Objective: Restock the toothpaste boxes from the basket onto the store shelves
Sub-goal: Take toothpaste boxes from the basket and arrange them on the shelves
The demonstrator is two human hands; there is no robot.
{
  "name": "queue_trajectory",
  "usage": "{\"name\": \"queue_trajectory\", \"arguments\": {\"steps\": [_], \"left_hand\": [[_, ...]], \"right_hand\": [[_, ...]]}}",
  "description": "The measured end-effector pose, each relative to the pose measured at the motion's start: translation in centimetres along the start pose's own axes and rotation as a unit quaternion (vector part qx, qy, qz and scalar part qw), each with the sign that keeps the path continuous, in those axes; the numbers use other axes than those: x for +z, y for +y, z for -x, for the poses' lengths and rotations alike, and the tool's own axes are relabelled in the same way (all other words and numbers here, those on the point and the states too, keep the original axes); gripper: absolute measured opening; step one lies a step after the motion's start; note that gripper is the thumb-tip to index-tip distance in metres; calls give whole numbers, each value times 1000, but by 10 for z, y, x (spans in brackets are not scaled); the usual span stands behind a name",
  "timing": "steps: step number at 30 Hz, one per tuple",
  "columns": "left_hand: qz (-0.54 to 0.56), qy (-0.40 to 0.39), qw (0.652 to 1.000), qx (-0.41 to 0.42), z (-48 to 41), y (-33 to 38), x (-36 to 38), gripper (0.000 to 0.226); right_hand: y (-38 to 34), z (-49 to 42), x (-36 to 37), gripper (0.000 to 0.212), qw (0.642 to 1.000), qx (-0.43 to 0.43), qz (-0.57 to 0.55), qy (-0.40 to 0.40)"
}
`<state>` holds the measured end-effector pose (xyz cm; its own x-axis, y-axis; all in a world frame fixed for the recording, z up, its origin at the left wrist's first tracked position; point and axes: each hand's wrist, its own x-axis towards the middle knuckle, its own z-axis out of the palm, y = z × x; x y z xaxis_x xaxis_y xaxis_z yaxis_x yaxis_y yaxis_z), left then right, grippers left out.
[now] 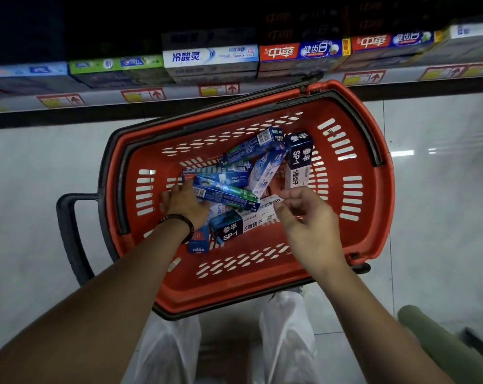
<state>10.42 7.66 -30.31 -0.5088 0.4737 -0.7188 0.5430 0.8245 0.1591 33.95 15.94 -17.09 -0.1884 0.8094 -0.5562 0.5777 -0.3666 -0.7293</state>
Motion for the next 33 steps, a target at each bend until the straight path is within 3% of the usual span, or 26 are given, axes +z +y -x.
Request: {"name": "queue_trajectory", "arguments": {"steps": [5, 8, 20, 23, 26, 33], "left_hand": [[123, -6, 991, -46, -7, -8, 13, 37], [138, -3, 989, -58, -7, -3, 14, 30], [57, 46, 995, -69, -17, 27, 24, 44], [24, 25, 999, -41, -14, 24, 22, 55], [-74, -22, 997, -3, -11, 24, 17, 67], [-104, -6, 994, 24, -9, 28, 8, 50]], "right_hand": [[0, 2, 2, 14, 1000, -6, 6, 4], [-2, 4, 3, 13, 1000, -14, 5, 6], [5, 2, -2, 14, 1000, 3, -12, 1], [8, -1, -6, 15, 1000, 2, -14, 4], [12, -2, -9, 17, 1000, 7, -5, 1], [12, -5, -15, 14, 1000, 7, 8, 11]]}}
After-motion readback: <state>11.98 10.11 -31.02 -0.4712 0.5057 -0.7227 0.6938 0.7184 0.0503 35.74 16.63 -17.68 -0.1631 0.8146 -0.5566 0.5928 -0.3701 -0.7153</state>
